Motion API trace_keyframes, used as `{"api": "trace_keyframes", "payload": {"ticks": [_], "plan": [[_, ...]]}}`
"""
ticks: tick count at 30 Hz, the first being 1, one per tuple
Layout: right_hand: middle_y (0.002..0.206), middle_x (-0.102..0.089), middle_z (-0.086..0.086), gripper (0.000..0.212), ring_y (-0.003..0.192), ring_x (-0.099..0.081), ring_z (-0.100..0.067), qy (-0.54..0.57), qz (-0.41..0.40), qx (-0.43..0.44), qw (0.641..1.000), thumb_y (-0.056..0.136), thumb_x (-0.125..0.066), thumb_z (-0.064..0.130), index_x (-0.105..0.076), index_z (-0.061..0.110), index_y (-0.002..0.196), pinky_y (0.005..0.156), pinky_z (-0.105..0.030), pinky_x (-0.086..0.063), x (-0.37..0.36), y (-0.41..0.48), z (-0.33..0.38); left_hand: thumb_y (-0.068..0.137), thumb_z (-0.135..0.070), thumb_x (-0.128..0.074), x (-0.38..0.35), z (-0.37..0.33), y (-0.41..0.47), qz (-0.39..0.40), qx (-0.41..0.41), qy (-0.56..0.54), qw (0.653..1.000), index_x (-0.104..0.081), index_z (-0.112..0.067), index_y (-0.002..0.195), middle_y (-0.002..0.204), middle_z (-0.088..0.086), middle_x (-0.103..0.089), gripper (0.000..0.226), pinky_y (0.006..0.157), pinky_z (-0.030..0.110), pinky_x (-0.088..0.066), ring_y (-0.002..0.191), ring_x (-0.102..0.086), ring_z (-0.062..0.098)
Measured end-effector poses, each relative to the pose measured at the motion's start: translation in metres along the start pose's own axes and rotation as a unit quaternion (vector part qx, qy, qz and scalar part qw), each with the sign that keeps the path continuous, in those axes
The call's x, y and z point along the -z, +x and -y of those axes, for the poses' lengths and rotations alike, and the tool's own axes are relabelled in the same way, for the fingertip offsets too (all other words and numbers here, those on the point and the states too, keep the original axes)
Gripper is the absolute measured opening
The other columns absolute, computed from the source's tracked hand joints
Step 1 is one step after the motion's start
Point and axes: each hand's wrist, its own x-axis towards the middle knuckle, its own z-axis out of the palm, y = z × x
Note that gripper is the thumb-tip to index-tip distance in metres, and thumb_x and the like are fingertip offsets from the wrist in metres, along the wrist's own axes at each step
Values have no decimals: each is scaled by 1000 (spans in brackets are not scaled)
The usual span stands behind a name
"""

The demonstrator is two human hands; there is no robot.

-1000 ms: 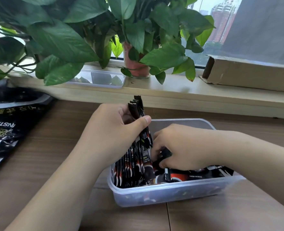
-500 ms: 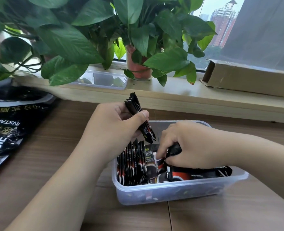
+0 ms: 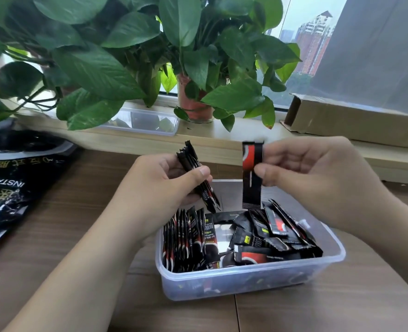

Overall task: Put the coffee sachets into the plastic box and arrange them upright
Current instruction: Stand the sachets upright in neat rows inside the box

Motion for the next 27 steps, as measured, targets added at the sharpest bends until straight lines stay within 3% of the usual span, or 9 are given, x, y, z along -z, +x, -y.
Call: {"api": "trace_keyframes", "payload": {"ticks": [3,8,11,14,17,20,24,27], "plan": [[76,-78,5,18,67,-74,-13,-33,-54,-18,998,76,-82,10,-79,23,88,74,-31,-62,-11,8,5,88,-15,-69,0,-5,-2,31,16,-12,999,-73,-8,95,91,7,-80,10,76,30,-62,90,-76,20],[72,-75,13,12,66,-69,0,-150,-20,49,987,79,-81,17,-81,24,88,63,-14,-56,-40,11,14,77,-20,-70,0,-11,-5,76,27,-63,995,-75,-5,101,94,13,-79,29,69,25,-61,83,-77,21],[79,-74,12,12,72,-69,-4,-157,-8,83,984,83,-74,17,-80,23,91,65,-24,-57,-50,10,10,75,-20,-71,1,-12,-6,73,30,-88,993,-74,-1,102,94,15,-78,33,67,25,-60,80,-77,23],[86,-70,11,18,83,-69,-9,-96,30,50,994,81,-73,23,-78,27,97,72,-33,-59,-51,4,9,81,-17,-69,2,-13,-7,70,28,-106,991,-74,1,102,95,18,-78,28,65,25,-60,82,-77,26],[93,-66,12,31,91,-66,-9,-113,57,49,991,76,-78,30,-75,35,107,76,-31,-58,-50,-2,12,86,-13,-68,0,-14,-8,52,18,-96,994,-75,-1,100,92,18,-78,19,57,21,-57,75,-75,20],[92,-67,12,40,88,-65,-9,-135,28,57,989,74,-77,28,-73,38,112,73,-26,-57,-52,-5,13,88,-9,-66,-2,-15,-9,54,25,-124,990,-74,2,101,93,19,-78,19,61,24,-58,80,-77,23],[84,-69,15,35,80,-66,-4,-147,-28,33,988,67,-80,35,-76,33,102,70,-19,-55,-55,-11,15,87,-8,-67,-3,-16,-9,41,34,-142,988,-72,5,99,93,23,-76,19,58,25,-58,76,-77,27],[81,-65,14,25,75,-64,-5,-222,-22,62,973,68,-74,33,-77,29,93,70,-20,-51,-58,-13,20,78,-10,-71,-4,-19,-10,29,37,-155,987,-64,-2,116,92,24,-76,40,56,27,-59,73,-76,29]]}}
